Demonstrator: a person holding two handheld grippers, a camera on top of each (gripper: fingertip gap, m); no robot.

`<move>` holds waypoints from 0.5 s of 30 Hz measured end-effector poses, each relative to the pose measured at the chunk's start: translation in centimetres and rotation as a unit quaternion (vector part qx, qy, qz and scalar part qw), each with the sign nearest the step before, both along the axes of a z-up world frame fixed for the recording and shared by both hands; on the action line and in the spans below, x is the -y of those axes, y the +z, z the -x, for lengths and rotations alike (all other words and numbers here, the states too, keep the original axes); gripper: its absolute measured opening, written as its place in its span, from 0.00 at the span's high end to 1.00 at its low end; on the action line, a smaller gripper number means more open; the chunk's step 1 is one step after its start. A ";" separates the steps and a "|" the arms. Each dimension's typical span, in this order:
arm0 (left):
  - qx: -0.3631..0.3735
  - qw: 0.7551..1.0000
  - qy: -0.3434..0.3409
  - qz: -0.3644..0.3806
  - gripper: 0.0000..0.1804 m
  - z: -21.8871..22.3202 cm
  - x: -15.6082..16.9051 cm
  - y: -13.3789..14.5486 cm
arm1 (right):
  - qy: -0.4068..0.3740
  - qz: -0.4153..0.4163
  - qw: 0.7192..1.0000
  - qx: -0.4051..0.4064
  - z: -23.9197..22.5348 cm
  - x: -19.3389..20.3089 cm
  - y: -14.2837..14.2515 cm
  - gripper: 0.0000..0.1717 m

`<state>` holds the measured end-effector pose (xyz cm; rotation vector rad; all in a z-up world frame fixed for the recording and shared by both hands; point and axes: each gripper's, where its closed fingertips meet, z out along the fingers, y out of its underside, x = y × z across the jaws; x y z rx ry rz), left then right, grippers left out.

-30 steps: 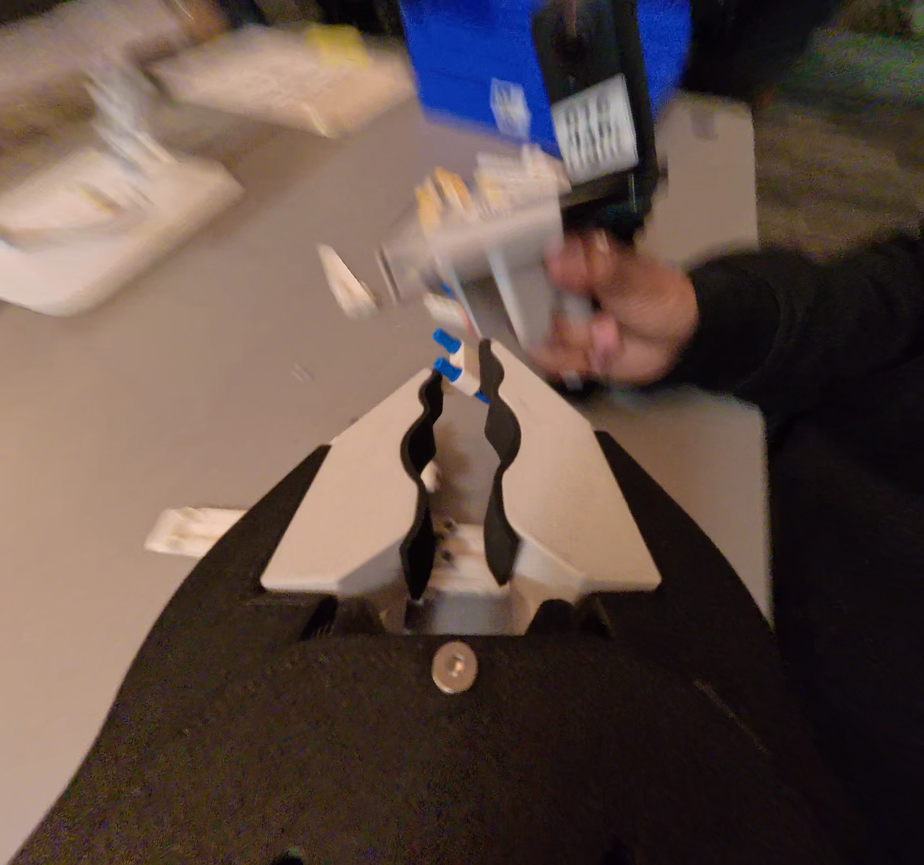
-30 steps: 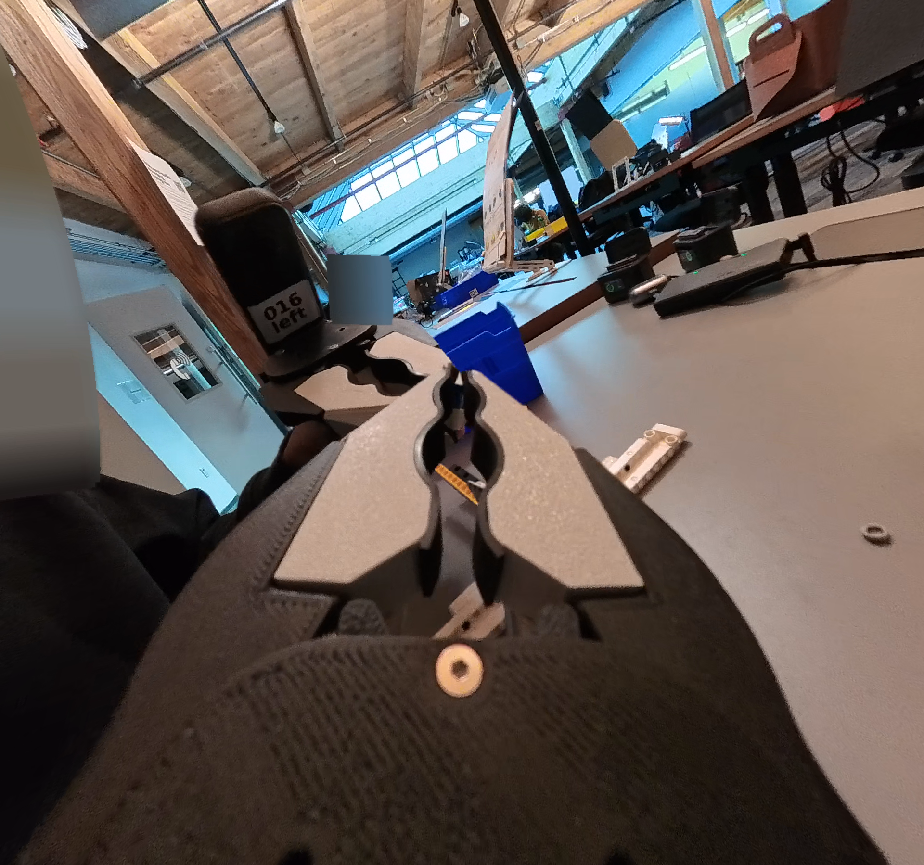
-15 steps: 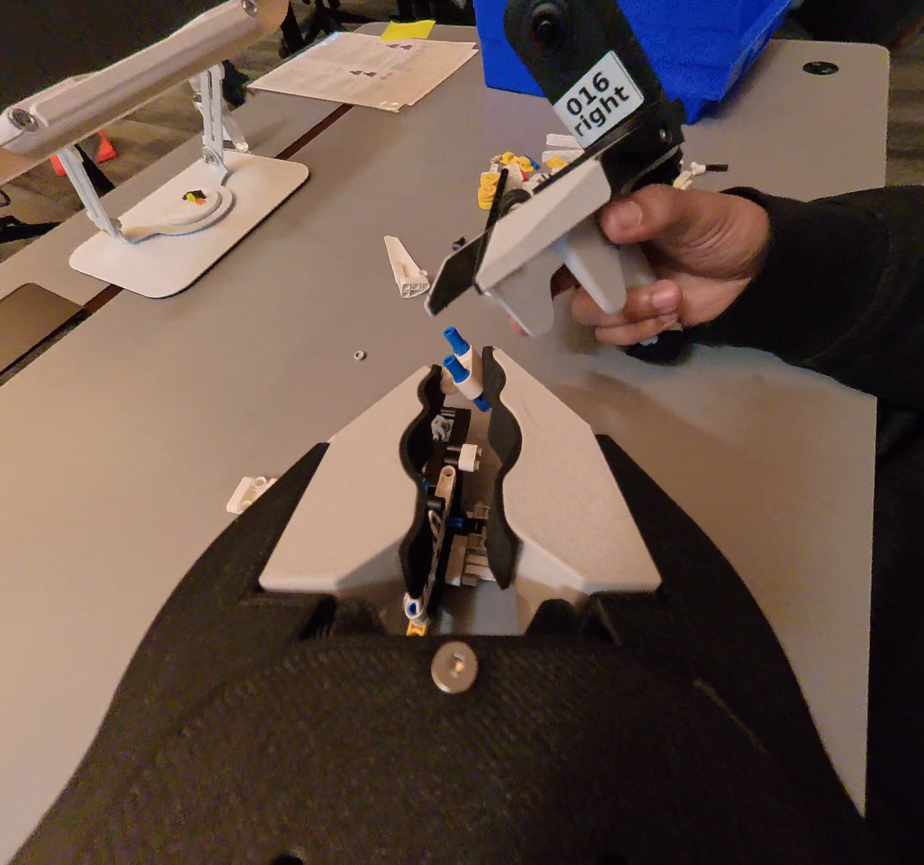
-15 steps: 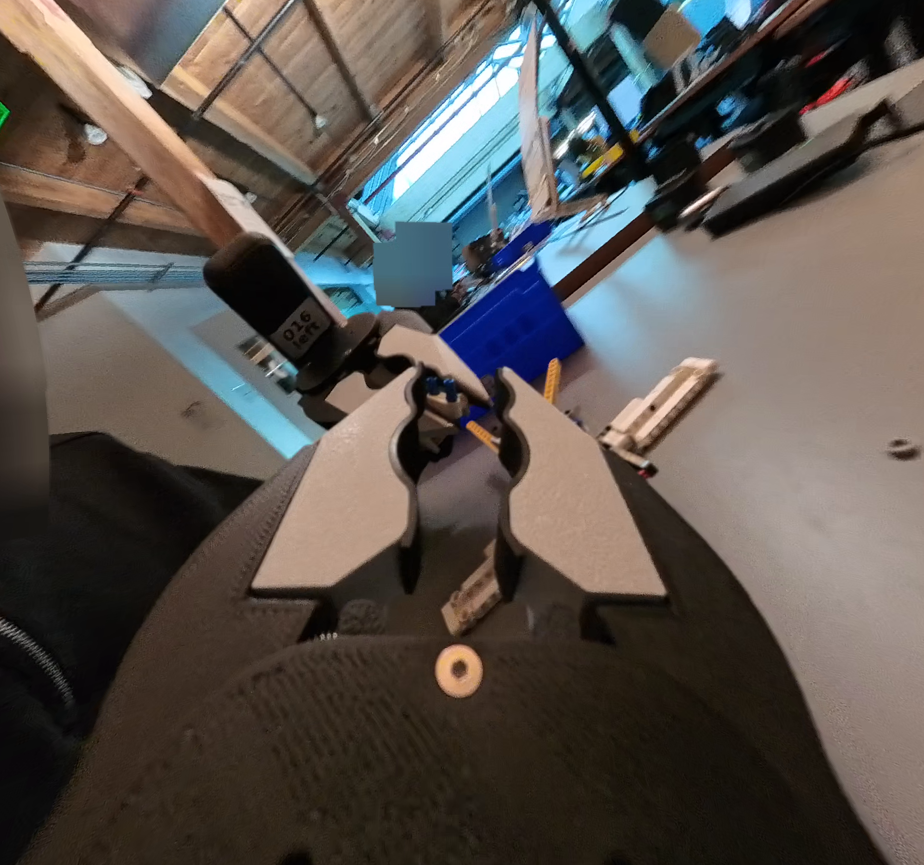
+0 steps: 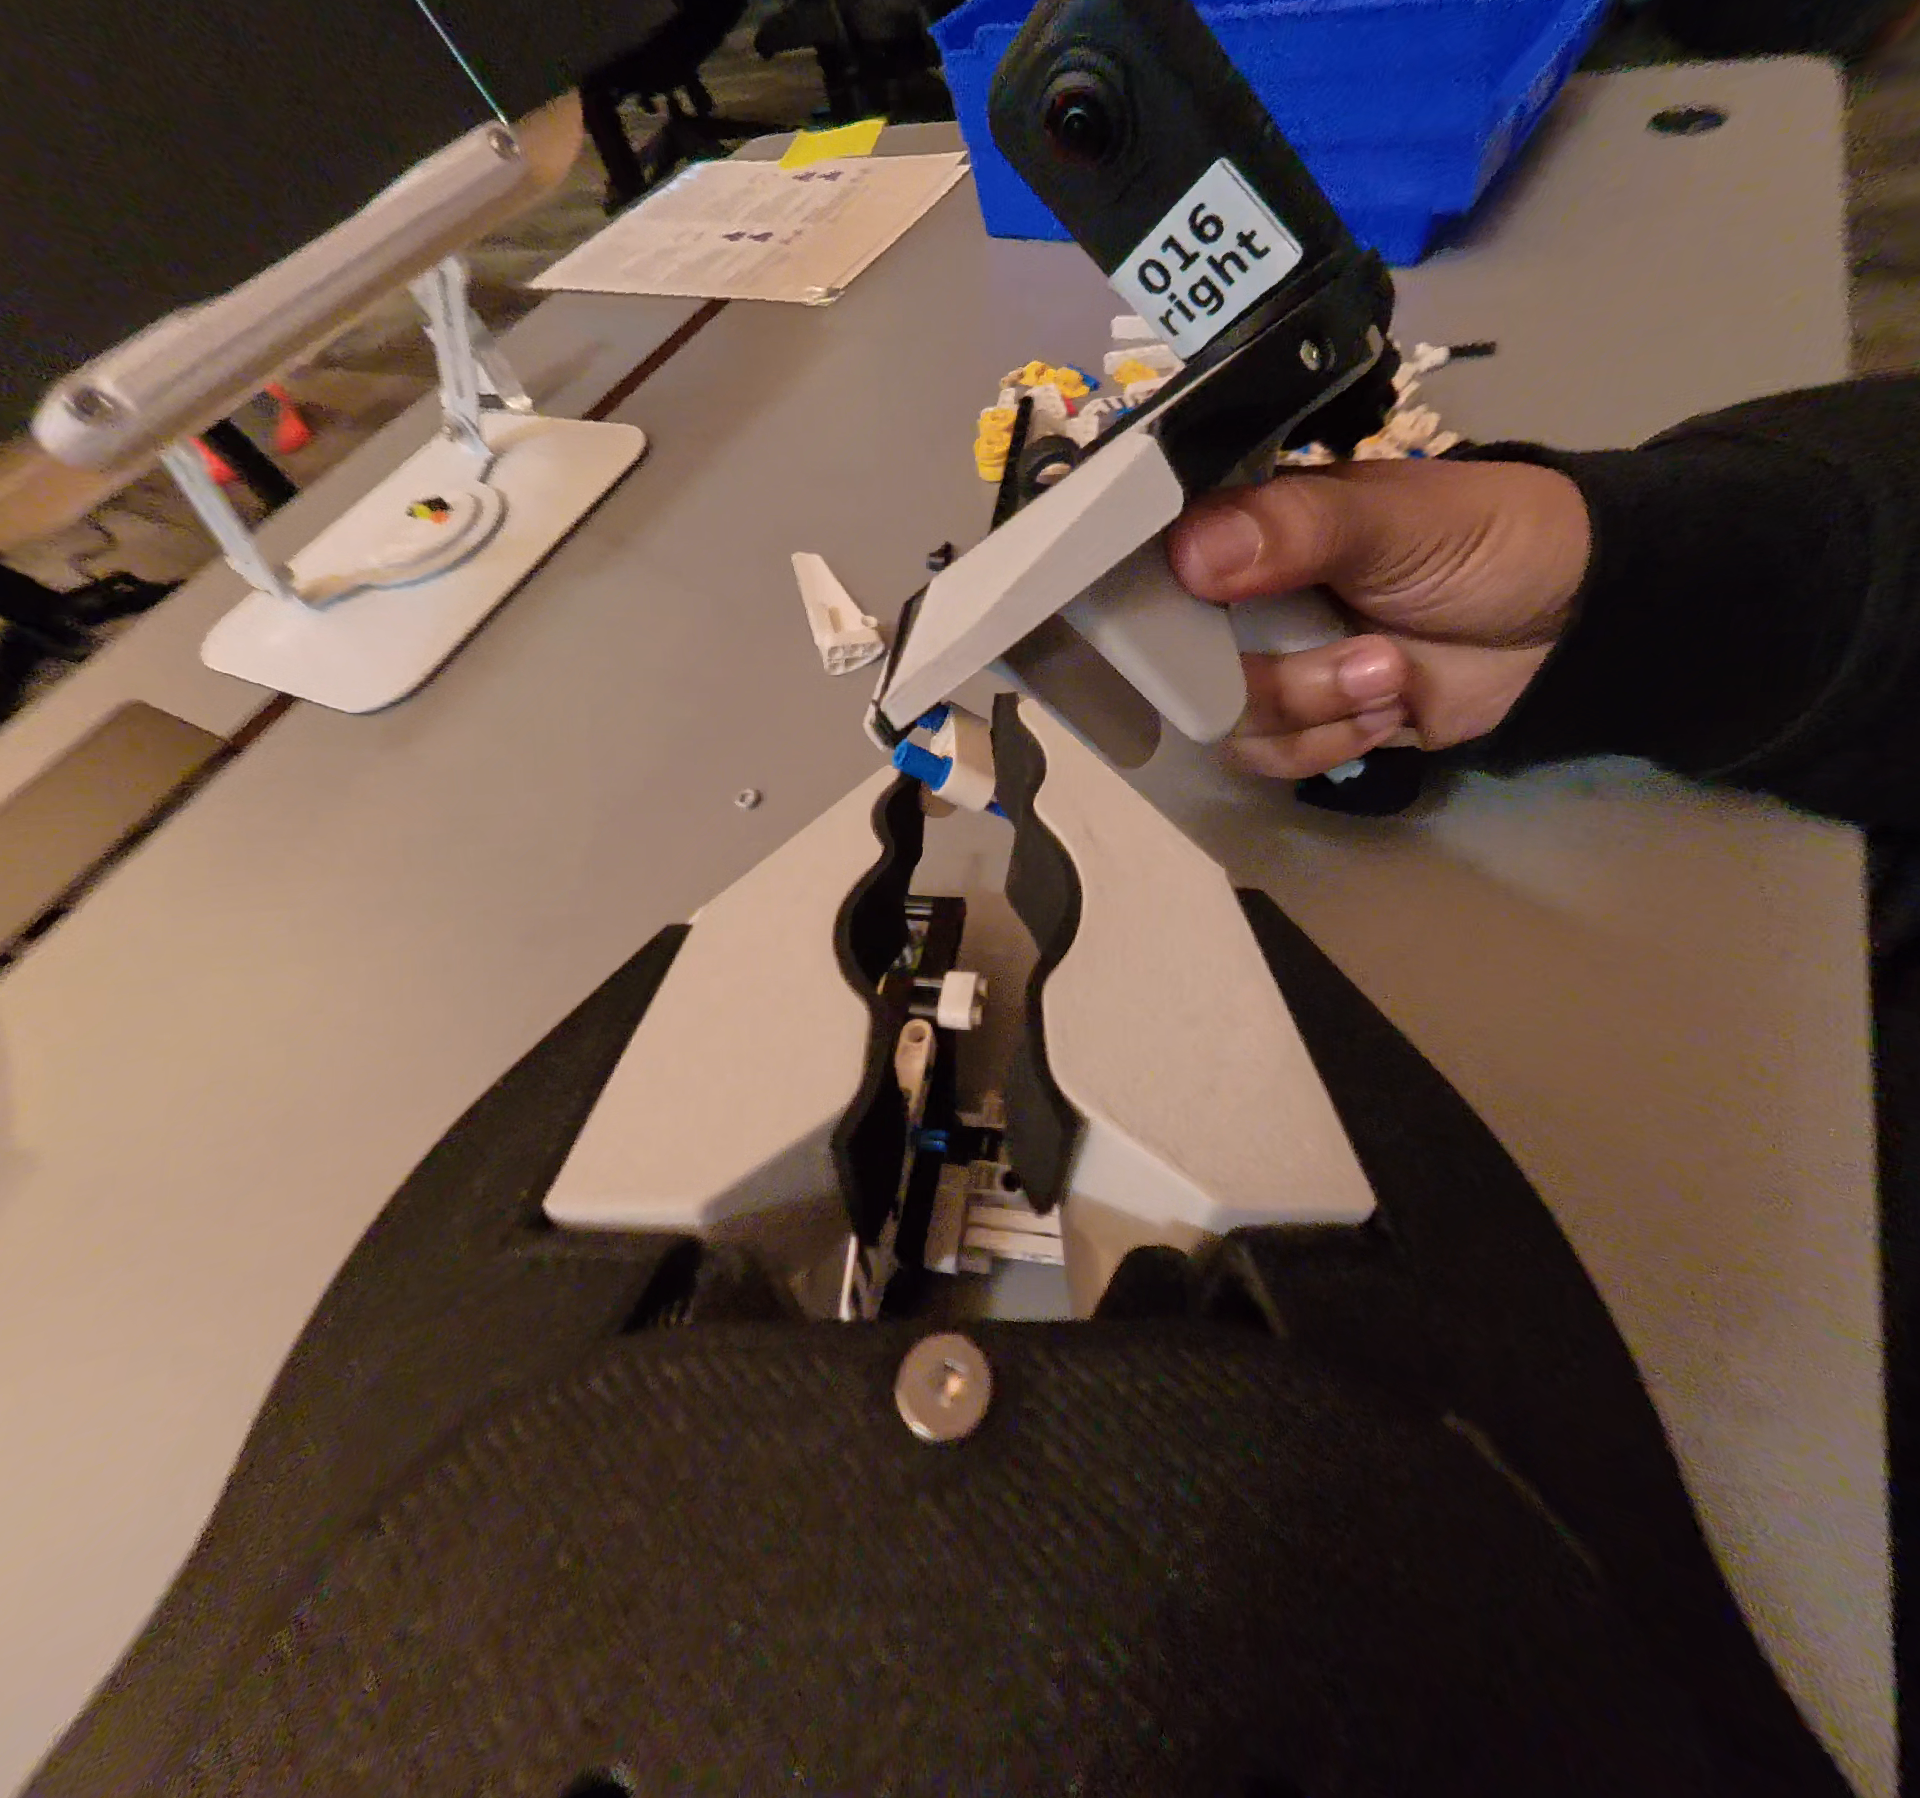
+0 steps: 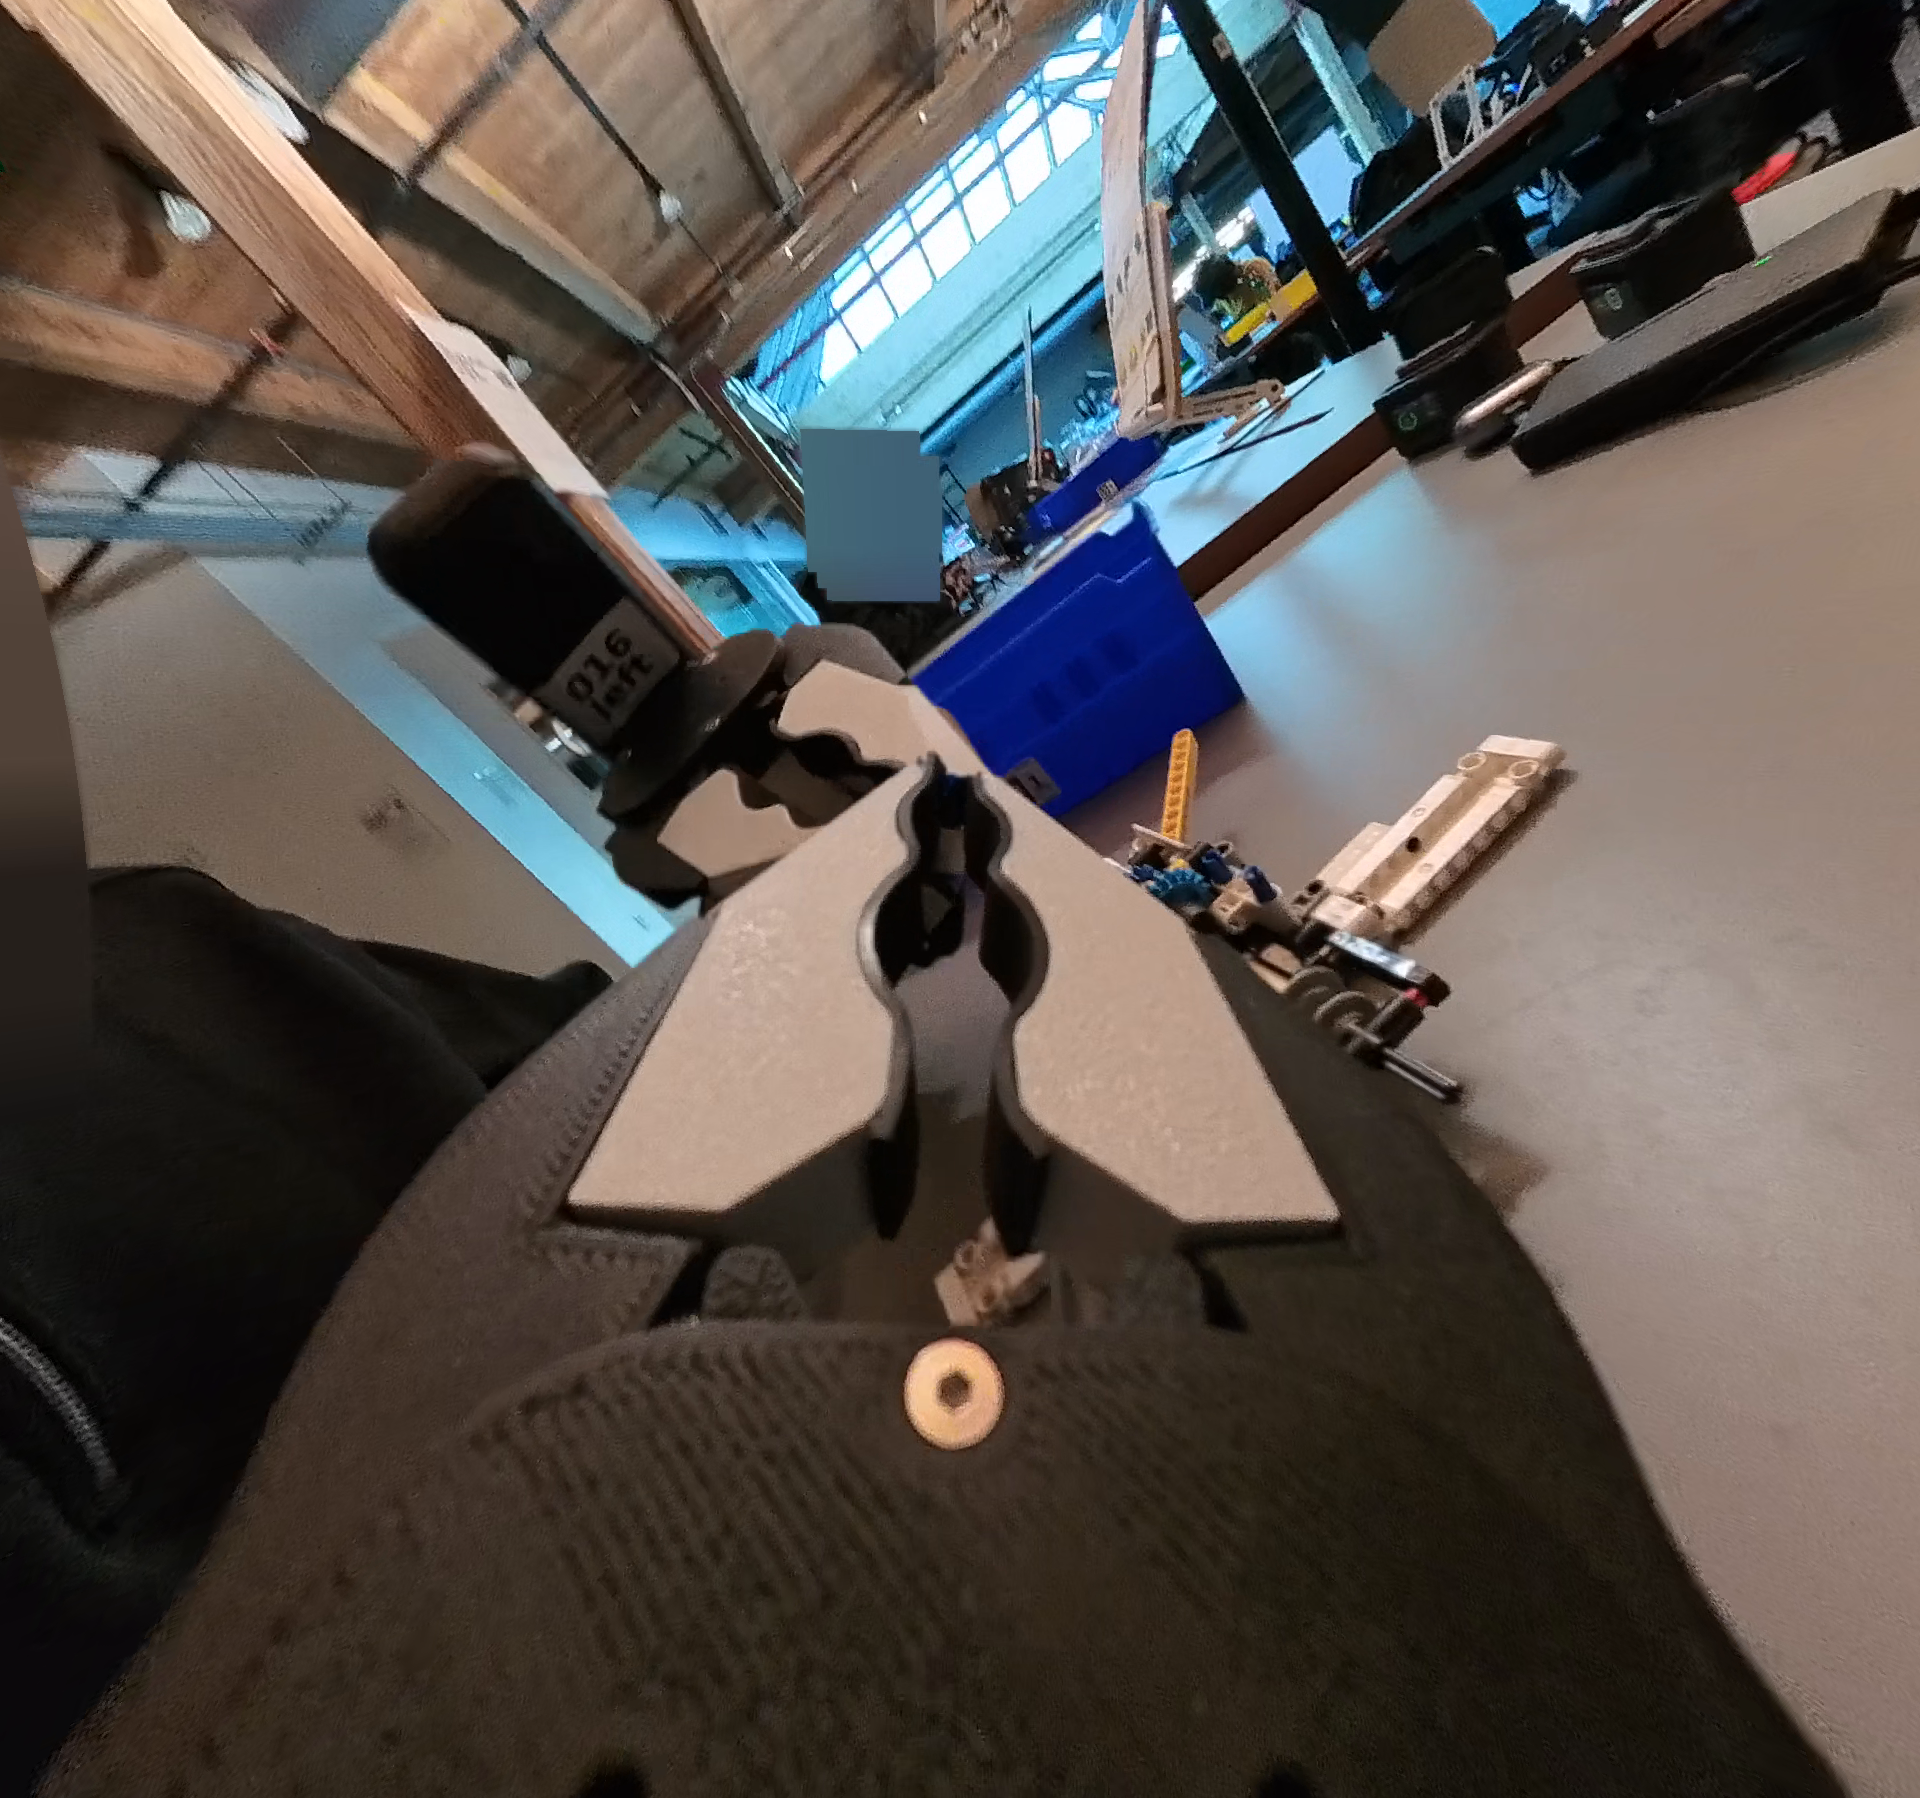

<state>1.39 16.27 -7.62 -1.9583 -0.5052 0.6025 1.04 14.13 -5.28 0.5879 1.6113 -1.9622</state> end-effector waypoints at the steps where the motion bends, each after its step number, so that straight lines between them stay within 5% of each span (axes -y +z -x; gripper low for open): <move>1: -0.009 1.000 0.004 0.010 0.92 0.0 0.0 0.1 | -0.001 0.007 1.000 0.002 0.0 -0.1 0.2 1.00; 15: -0.019 1.000 -0.018 0.000 0.92 -0.4 -0.5 1.0 | 0.017 0.072 0.996 0.057 0.0 -0.4 1.3 0.99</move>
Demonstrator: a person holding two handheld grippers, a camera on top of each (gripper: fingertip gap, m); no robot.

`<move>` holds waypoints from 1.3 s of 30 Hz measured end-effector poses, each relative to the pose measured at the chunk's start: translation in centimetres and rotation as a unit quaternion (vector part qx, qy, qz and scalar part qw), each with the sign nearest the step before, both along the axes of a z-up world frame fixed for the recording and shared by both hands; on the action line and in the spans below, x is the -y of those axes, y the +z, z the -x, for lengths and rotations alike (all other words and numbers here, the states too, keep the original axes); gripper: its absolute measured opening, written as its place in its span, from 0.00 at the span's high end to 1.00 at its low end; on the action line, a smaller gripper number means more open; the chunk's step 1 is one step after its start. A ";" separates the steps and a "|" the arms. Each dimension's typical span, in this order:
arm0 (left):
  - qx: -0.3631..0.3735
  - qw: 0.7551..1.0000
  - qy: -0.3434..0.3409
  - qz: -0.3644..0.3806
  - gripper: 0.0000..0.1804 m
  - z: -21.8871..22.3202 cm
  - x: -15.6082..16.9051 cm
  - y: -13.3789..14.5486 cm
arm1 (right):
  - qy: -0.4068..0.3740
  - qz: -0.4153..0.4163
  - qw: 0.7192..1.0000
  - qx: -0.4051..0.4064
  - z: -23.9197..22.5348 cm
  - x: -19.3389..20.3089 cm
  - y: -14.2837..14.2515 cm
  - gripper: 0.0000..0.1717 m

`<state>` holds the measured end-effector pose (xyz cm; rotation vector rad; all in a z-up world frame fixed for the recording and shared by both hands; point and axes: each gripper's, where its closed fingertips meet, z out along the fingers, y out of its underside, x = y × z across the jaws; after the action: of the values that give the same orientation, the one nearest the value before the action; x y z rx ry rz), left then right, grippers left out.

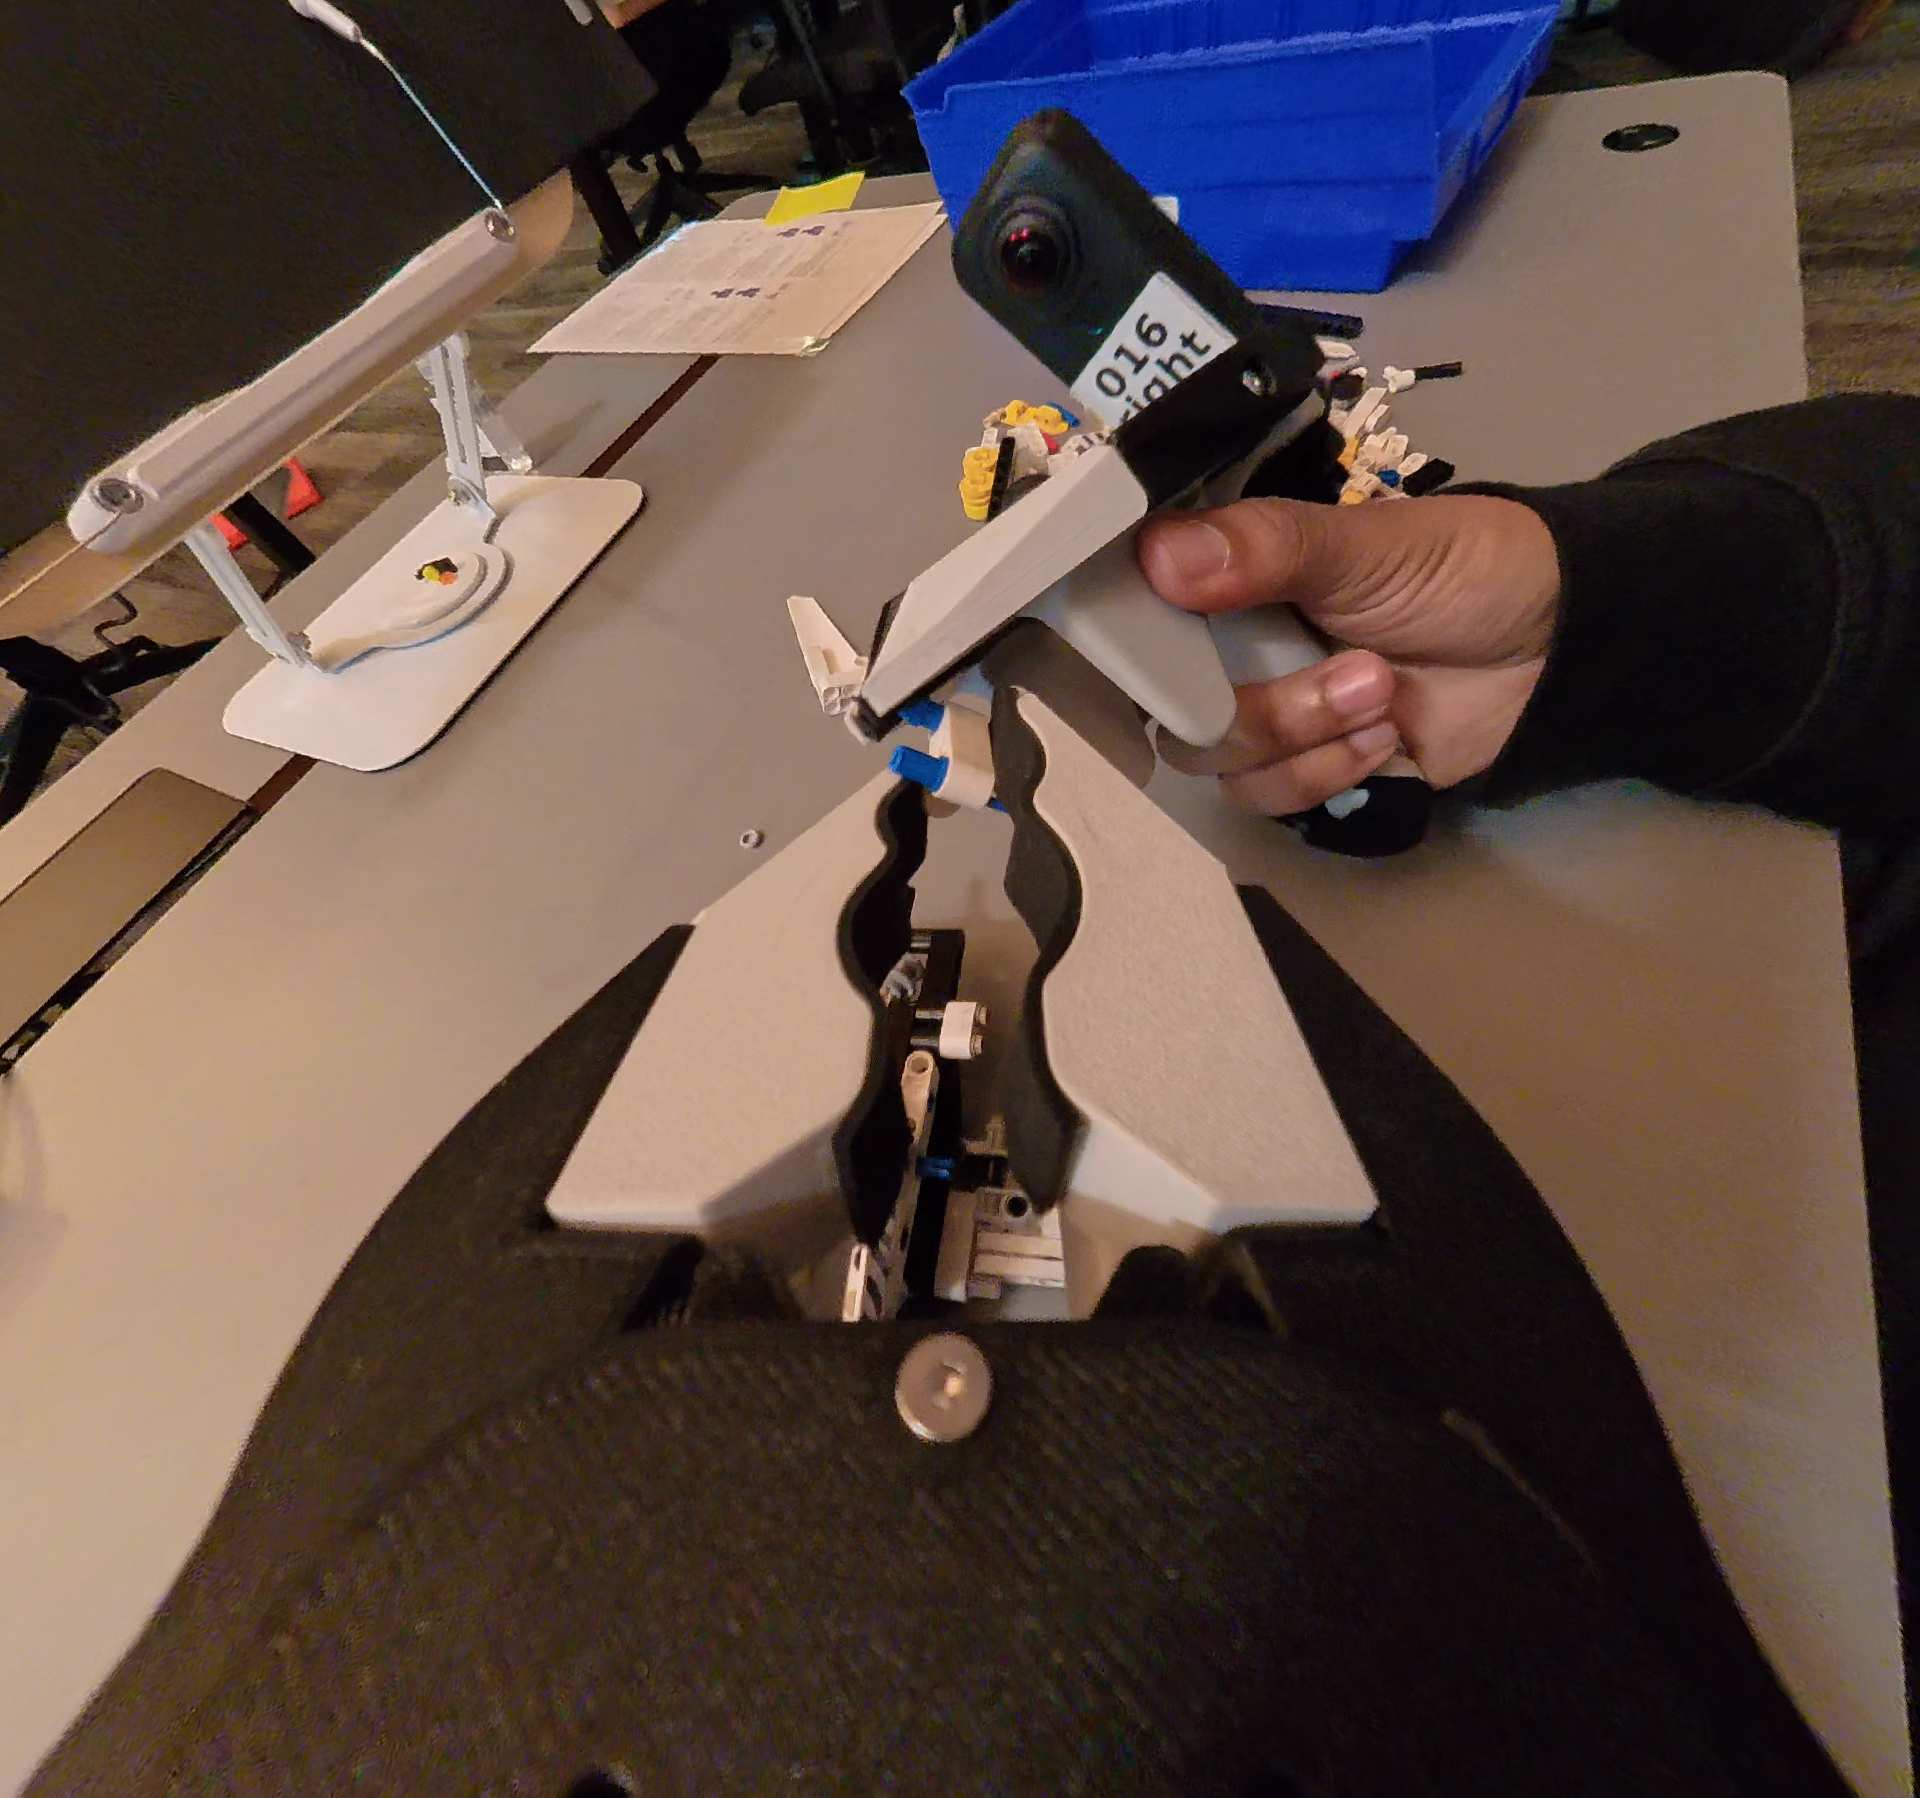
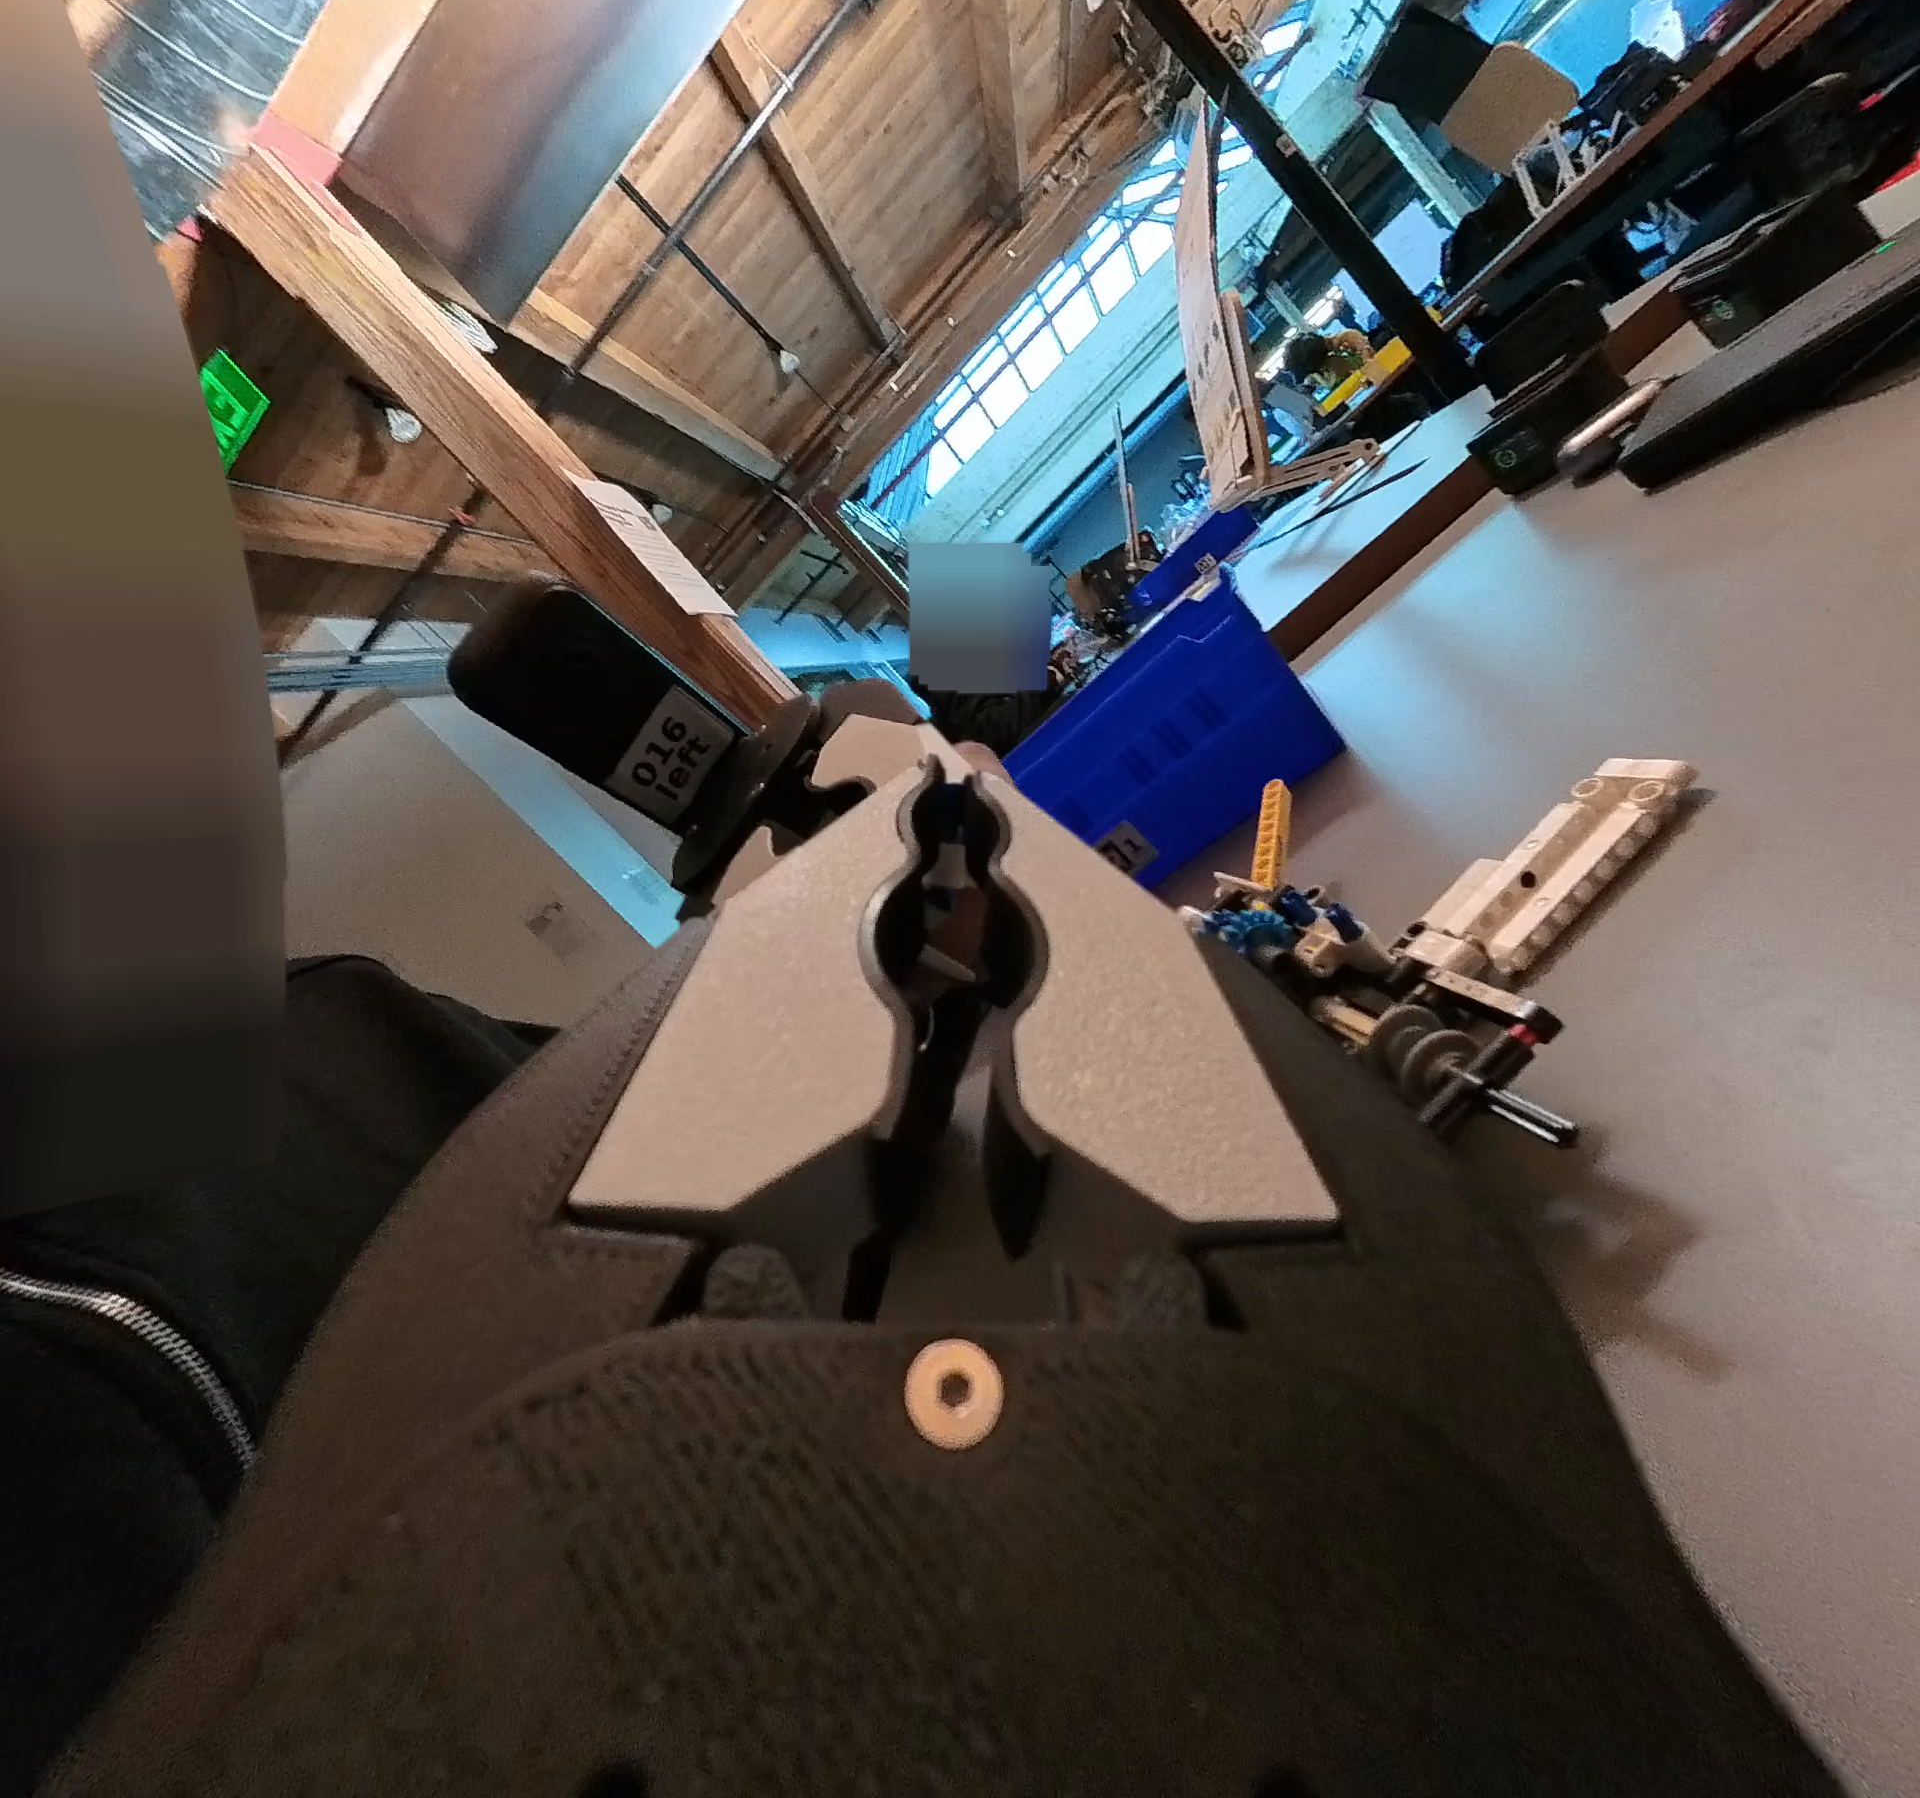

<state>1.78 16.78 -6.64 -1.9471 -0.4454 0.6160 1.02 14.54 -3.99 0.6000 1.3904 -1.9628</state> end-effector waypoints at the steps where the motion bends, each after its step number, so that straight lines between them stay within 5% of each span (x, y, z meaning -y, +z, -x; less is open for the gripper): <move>1: 0.000 1.000 -0.004 -0.004 0.92 -0.1 -0.1 0.2 | 0.002 0.009 1.000 0.006 0.0 -0.1 0.2 1.00; 14: -0.011 0.999 -0.041 -0.007 0.92 -1.3 -0.9 0.9 | 0.015 0.053 0.998 0.016 -0.6 -0.7 1.4 1.00; 16: 0.081 0.978 -0.192 0.022 0.92 -6.9 -4.4 -2.4 | -0.013 0.112 0.992 0.050 1.0 -2.2 2.7 1.00; 18: -0.011 0.974 -0.149 0.167 0.92 -6.4 -5.6 -7.5 | -0.057 0.162 0.982 0.075 4.2 -5.7 3.8 1.00; 20: -0.028 0.975 -0.139 0.169 0.91 -6.3 -6.4 -7.5 | -0.113 0.088 0.990 0.004 4.2 -6.7 3.2 1.00; 24: 0.005 0.992 -0.123 0.023 0.92 -5.3 -5.8 -2.0 | -0.177 0.028 0.983 -0.023 5.5 -9.4 2.5 0.99; 26: 0.019 0.994 -0.111 -0.002 0.92 -4.6 -5.2 -1.7 | -0.224 -0.095 0.968 -0.057 6.7 -10.1 0.5 0.99; 29: 0.032 0.994 -0.103 -0.006 0.92 -4.1 -5.0 -2.6 | -0.289 -0.379 0.872 -0.108 9.0 -12.9 -5.5 0.98; 31: 0.038 0.994 -0.103 -0.005 0.92 -3.9 -5.1 -3.2 | -0.310 -0.489 0.807 -0.118 9.9 -15.5 -8.0 0.99; 35: 0.047 0.994 -0.101 0.003 0.91 -3.7 -5.0 -4.2 | -0.304 -0.538 0.782 -0.075 10.4 -17.5 -11.3 0.98; 39: 0.070 0.991 -0.111 -0.027 0.91 -3.9 -4.7 -3.6 | -0.345 -0.512 0.783 -0.079 11.0 -18.3 -9.6 0.85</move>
<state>5.66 21.52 -10.24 -1.9607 -0.3220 0.3236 -9.98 32.88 -13.62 1.6517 2.6183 -1.5643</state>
